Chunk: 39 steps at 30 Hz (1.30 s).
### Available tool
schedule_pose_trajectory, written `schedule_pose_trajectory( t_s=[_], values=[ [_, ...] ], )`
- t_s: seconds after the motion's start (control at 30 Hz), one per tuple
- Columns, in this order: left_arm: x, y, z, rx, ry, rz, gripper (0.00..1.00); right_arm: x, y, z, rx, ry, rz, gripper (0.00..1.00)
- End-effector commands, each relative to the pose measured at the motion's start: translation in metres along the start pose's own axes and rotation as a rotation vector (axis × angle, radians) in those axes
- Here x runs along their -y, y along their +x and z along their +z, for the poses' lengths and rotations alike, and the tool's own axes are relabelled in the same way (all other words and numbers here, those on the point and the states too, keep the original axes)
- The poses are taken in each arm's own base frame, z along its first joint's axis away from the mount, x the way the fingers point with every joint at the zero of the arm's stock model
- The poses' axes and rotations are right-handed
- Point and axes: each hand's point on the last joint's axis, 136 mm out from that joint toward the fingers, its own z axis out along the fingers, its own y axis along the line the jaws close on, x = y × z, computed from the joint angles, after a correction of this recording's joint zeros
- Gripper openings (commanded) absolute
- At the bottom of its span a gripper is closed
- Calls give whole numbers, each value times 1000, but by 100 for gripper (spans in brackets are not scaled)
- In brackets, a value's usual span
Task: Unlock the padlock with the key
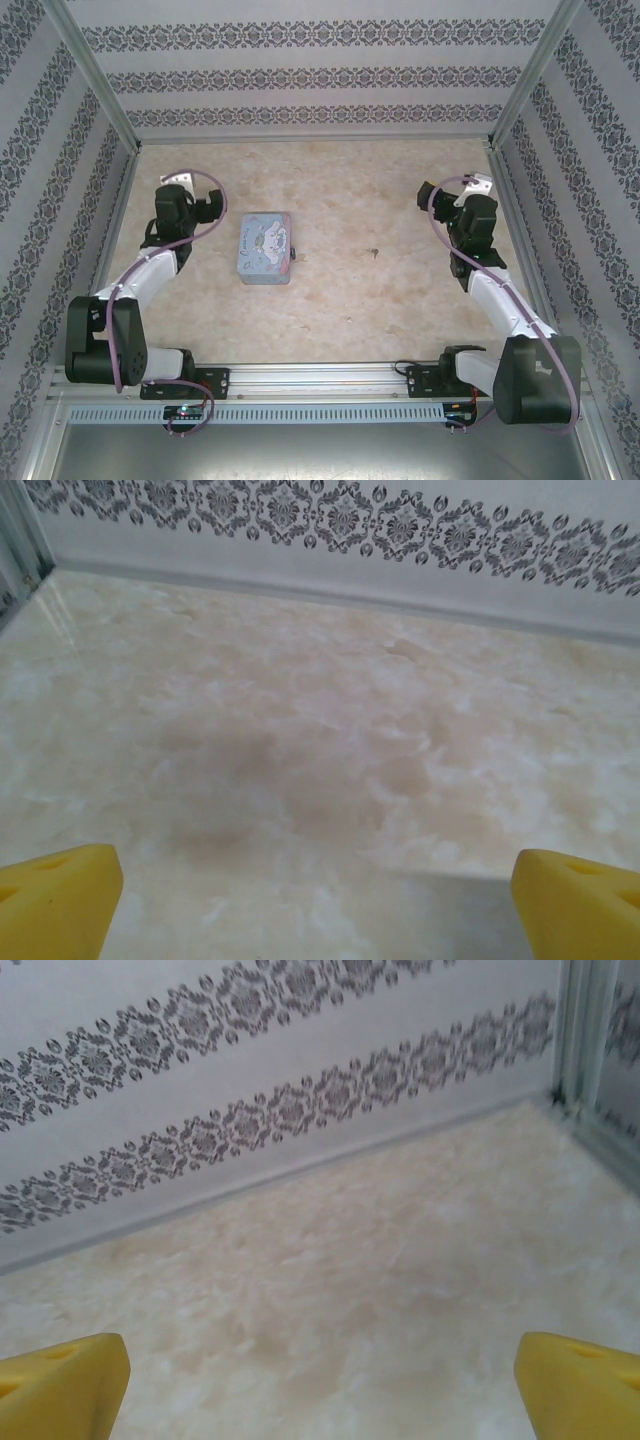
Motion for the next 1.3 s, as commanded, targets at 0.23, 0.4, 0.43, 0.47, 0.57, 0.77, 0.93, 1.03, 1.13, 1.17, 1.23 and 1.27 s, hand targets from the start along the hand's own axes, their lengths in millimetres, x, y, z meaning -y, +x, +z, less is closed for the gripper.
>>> schedule_pose_trajectory(
  t_s=[0.23,0.4,0.43,0.47,0.57,0.77,0.93,1.03,1.13,1.17,1.23,1.27],
  values=[
    [60,51,9,-418,242,-406,100,-69,93,-6,-524,-282,286,82],
    [98,71,20,-513,296,-387,100,-104,129,-27,-623,-331,293,81],
    [107,75,22,-530,308,-378,100,-111,135,-32,-635,-341,289,81],
    [117,78,23,-541,321,-367,100,-115,141,-37,-646,-340,282,81],
    [159,84,25,-567,387,-328,100,-128,164,-52,-686,-343,254,82],
    [246,74,20,-574,526,-244,100,-154,215,-78,-783,-356,187,82],
    [240,54,16,-512,467,-233,100,-173,242,-95,-824,-370,112,83],
    [221,46,0,-461,404,-225,100,-175,239,-97,-815,-372,99,83],
    [196,45,-21,-425,337,-250,100,-173,225,-93,-784,-366,83,84],
    [188,44,-31,-416,317,-264,100,-172,220,-90,-776,-363,82,84],
    [171,55,-48,-433,273,-299,100,-169,207,-81,-757,-356,92,85],
    [166,61,-55,-444,264,-311,100,-167,203,-75,-753,-352,100,85]
  ],
)
